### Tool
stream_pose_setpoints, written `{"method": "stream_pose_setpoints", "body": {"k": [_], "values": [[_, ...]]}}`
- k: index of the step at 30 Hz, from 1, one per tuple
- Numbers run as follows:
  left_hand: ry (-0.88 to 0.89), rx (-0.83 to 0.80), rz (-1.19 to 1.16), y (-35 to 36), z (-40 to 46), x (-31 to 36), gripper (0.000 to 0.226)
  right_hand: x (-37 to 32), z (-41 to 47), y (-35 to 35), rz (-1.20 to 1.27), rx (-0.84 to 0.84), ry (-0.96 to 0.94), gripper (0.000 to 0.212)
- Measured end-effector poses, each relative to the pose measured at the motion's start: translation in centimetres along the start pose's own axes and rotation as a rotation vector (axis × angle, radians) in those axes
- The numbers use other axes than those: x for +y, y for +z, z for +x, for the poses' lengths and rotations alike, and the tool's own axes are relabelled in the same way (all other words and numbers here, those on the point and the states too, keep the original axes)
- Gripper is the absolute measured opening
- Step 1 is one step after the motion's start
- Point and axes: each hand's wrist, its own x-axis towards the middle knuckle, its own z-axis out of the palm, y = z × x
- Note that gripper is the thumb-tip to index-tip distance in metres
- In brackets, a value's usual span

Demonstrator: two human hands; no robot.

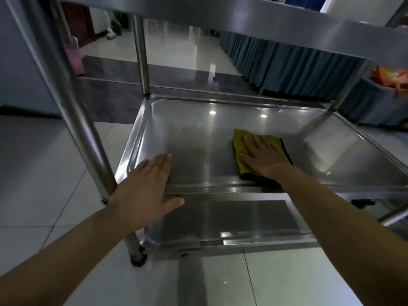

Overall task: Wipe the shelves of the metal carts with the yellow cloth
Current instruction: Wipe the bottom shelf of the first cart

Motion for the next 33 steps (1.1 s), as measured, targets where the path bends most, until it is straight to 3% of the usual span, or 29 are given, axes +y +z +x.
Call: {"method": "stream_pose_setpoints", "body": {"k": [5,13,22,25,30,33], "values": [[-0.008,-0.013,-0.031,0.7,0.4,-0.9,0.093,-4.2,3.0,-0.4,-0.015,0.031,-0.035,0.065],[-0.056,0.034,0.03,0.2,0.4,-1.0,0.105,-13.1,2.8,-0.4,-0.051,0.018,-0.365,0.06],[-0.083,0.063,0.089,-0.4,-0.6,-0.5,0.104,-10.6,-4.1,0.1,-0.008,-0.115,-0.603,0.053],[-0.079,0.155,0.022,-0.2,-1.9,0.5,0.081,-8.0,-5.2,0.0,-0.055,-0.125,-0.618,0.052],[-0.006,0.475,-0.105,1.3,-3.3,0.7,0.021,-3.6,-4.3,-0.5,0.039,-0.15,-0.461,0.05],[-0.015,0.528,-0.107,2.0,-3.1,0.5,0.033,-3.5,-1.2,-0.2,-0.039,-0.087,-0.375,0.053]]}}
